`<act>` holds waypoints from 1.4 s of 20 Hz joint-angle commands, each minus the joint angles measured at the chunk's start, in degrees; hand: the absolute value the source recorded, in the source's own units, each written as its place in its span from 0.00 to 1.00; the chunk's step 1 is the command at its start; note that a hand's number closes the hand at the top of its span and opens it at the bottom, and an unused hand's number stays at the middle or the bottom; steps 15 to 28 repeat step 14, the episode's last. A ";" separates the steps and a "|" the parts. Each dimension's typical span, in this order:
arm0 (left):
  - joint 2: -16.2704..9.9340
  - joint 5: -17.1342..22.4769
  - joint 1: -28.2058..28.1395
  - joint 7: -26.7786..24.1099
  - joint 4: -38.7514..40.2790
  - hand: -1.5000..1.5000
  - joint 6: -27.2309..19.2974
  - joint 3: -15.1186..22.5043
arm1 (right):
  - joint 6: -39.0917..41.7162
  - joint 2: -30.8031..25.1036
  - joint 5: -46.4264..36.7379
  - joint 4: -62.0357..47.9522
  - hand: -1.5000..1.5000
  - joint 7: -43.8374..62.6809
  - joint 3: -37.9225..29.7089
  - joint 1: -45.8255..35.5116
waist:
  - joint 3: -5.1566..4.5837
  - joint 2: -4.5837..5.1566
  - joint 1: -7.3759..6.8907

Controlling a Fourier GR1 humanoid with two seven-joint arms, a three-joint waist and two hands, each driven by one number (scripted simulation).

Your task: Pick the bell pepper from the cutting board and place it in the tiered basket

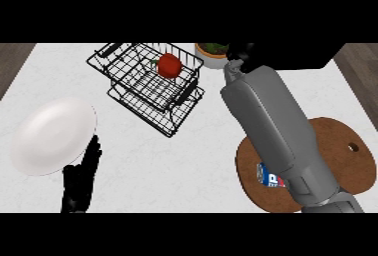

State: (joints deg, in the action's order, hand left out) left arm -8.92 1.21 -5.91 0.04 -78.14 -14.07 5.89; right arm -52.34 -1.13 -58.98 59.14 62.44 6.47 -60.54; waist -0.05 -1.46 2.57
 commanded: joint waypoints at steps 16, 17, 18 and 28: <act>-0.03 0.03 -3.51 -0.28 -1.54 0.50 -2.77 -2.26 | 16.12 -4.34 1.86 53.70 0.00 5.93 3.47 36.75 | 0.08 -1.19 5.75; -0.03 0.03 -3.51 -0.28 -1.54 0.50 -2.77 -2.26 | 16.12 -4.34 1.86 53.70 0.00 5.93 3.47 36.75 | 0.08 -1.19 5.75; -0.03 0.03 -3.51 -0.28 -1.54 0.50 -2.77 -2.26 | 16.12 -4.34 1.86 53.70 0.00 5.93 3.47 36.75 | 0.08 -1.19 5.75; -0.03 0.03 -3.51 -0.28 -1.54 0.50 -2.77 -2.26 | 16.12 -4.34 1.86 53.70 0.00 5.93 3.47 36.75 | 0.08 -1.19 5.75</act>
